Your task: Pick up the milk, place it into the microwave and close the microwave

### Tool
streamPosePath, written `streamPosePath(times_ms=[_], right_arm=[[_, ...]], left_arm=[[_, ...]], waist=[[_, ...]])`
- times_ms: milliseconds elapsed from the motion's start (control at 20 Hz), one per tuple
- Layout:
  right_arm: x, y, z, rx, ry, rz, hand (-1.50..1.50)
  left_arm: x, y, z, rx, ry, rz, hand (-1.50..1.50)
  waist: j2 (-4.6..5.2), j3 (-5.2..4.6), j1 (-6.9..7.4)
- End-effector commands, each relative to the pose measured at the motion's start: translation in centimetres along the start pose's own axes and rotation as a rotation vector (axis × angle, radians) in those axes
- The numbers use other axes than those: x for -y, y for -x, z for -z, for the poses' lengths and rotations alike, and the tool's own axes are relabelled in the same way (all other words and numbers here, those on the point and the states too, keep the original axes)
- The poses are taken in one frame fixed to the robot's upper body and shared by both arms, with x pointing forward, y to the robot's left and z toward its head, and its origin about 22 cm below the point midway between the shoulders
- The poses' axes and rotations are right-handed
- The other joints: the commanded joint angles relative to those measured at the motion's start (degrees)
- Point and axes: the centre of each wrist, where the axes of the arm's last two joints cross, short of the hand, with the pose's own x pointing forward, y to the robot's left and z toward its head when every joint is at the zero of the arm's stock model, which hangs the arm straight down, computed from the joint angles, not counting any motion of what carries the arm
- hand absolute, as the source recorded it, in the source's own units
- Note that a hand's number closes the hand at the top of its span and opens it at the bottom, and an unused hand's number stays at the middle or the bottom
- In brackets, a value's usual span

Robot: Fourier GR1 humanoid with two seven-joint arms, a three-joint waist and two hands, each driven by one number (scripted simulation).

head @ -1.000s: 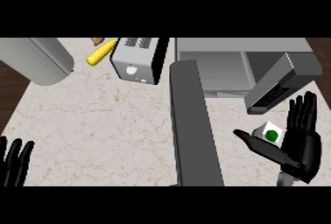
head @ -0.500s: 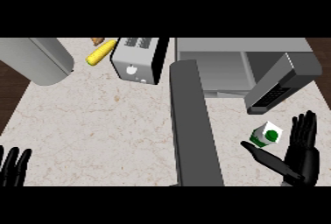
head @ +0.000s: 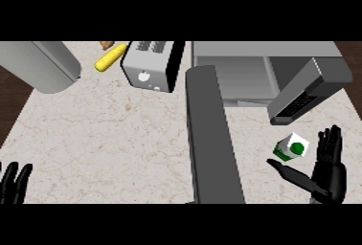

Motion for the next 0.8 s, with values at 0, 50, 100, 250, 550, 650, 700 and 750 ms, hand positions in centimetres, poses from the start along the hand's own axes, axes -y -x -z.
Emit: streamPosePath(times_ms=[0, 50, 100, 250, 550, 650, 700, 750], right_arm=[[0.0, 1.2, 0.4, 0.011, -0.015, -0.026, -1.5], [-0.4, 0.6, -1.5, 0.038, -0.025, -0.004, -1.5], [1.4, 1.9, 1.3, 0.009, -0.01, -0.009, -1.5], [-0.4, 4.0, 0.8, 0.009, -0.002, -0.003, -1.5], [0.8, 4.8, 2.2, -0.033, 0.083, -0.073, -1.5], [2.0, 5.7, 0.3, -0.064, 0.124, -0.145, -1.5], [2.5, 6.7, 0.7, -0.05, 0.122, -0.16, -1.5], [3.6, 6.8, 0.7, -0.06, 0.137, -0.185, -1.5]], left_arm=[[0.1, 0.7, 0.3, 0.006, 0.008, -0.011, -1.5], [-0.8, 0.2, -0.6, 0.001, 0.005, -0.01, -1.5], [0.5, -0.2, -0.9, 0.014, -0.016, 0.006, -1.5], [0.7, 0.7, -0.3, 0.008, 0.002, -0.018, -1.5], [-0.2, 0.0, 1.5, 0.003, -0.024, 0.006, -1.5], [0.0, 0.4, -0.6, 0.001, 0.012, -0.019, -1.5], [-0.9, 0.1, 0.1, -0.001, 0.002, 0.008, -1.5], [-0.2, 0.3, 0.2, 0.012, 0.003, -0.001, -1.5]], waist=[[0.01, 0.0, -0.03], [-0.04, -0.01, -0.07], [0.01, 0.01, 0.18], [0.07, 0.03, 0.17], [0.12, 0.03, 0.05], [0.03, 0.01, 0.25], [0.14, 0.05, 0.35], [0.12, 0.05, 0.27]])
